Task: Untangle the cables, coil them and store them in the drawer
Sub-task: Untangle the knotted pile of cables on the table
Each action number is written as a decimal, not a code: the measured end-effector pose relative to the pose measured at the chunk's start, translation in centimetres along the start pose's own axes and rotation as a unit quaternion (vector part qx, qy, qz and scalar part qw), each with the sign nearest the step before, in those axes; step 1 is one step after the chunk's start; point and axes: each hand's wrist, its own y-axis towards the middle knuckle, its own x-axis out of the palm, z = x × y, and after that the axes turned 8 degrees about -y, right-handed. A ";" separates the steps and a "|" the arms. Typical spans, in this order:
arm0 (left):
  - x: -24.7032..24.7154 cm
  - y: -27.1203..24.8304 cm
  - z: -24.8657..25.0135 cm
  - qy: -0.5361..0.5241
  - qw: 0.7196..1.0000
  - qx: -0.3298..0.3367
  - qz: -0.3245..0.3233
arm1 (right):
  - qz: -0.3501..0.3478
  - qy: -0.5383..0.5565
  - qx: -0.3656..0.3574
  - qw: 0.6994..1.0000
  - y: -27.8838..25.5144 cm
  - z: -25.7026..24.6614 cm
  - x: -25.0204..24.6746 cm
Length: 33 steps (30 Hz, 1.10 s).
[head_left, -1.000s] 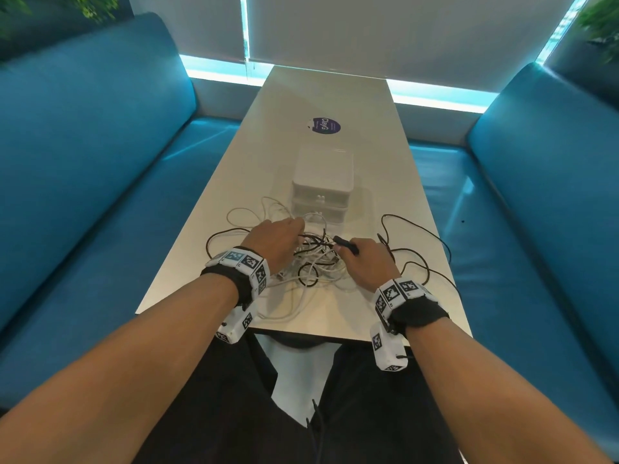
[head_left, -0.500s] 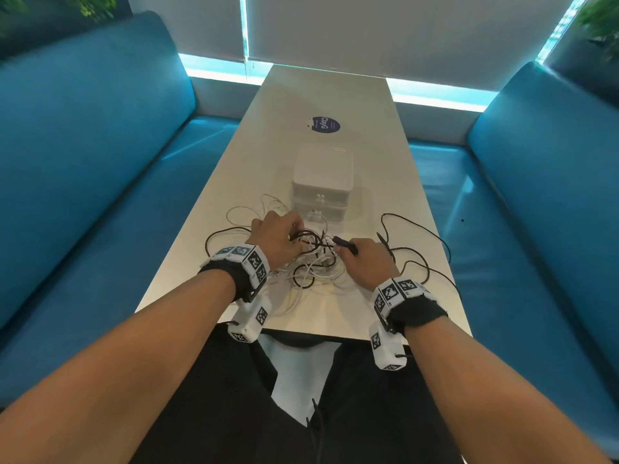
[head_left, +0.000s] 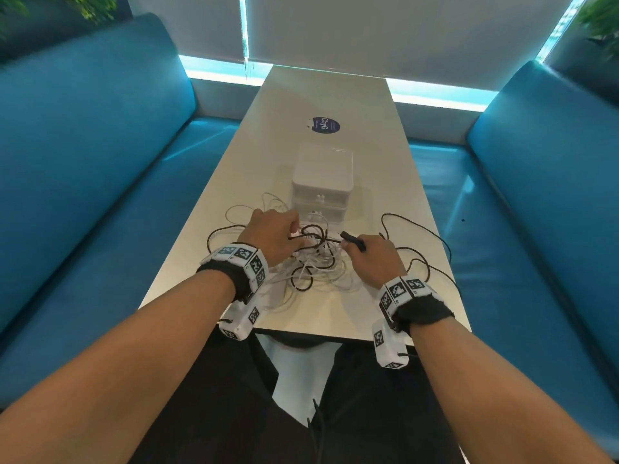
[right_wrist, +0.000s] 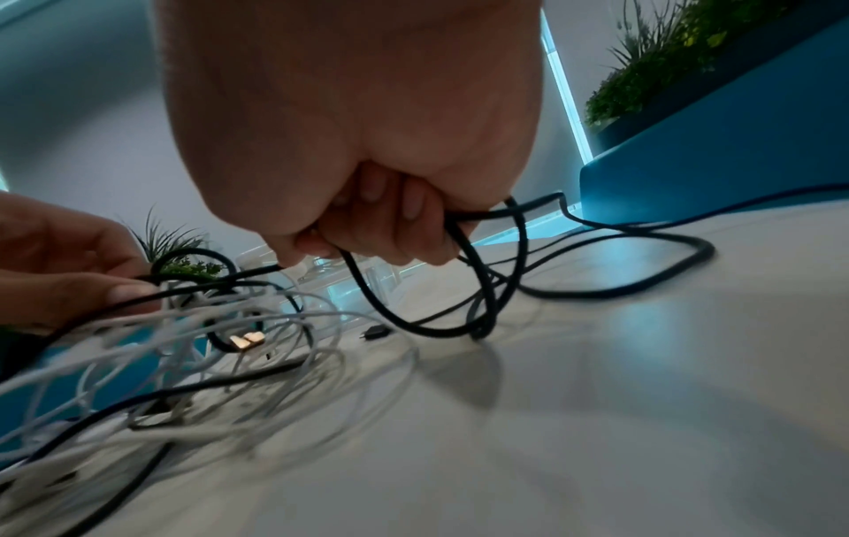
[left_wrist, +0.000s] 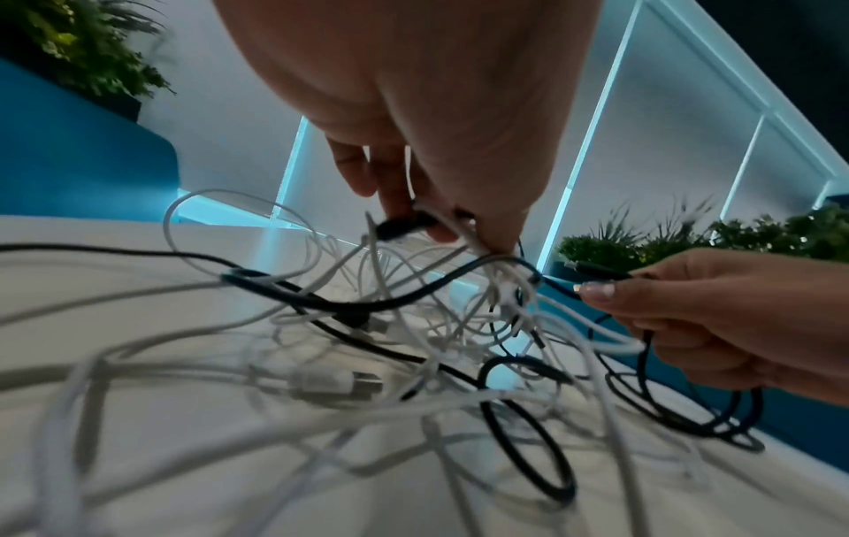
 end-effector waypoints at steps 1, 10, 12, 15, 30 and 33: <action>-0.1 -0.1 0.1 0.015 1.000 0.003 0.010 | -0.002 -0.006 0.002 1.000 0.1 0.2 -0.1; 0.9 -1.5 0.0 -0.146 0.988 0.024 -0.048 | -0.015 -0.031 0.030 0.999 0.4 1.1 0.4; 0.6 -1.7 0.2 -0.159 0.985 0.002 -0.072 | -0.013 -0.033 0.025 0.999 0.3 0.9 0.4; 0.2 -1.7 0.4 -0.153 0.985 -0.020 -0.071 | -0.013 -0.031 0.020 0.999 0.1 0.6 0.3; 1.1 0.8 2.6 -0.054 0.998 0.002 0.021 | -0.018 -0.006 -0.018 1.000 -0.6 0.2 -0.2; 0.9 0.9 2.4 -0.165 0.985 -0.009 0.057 | -0.018 -0.024 -0.015 0.999 -0.5 0.5 0.0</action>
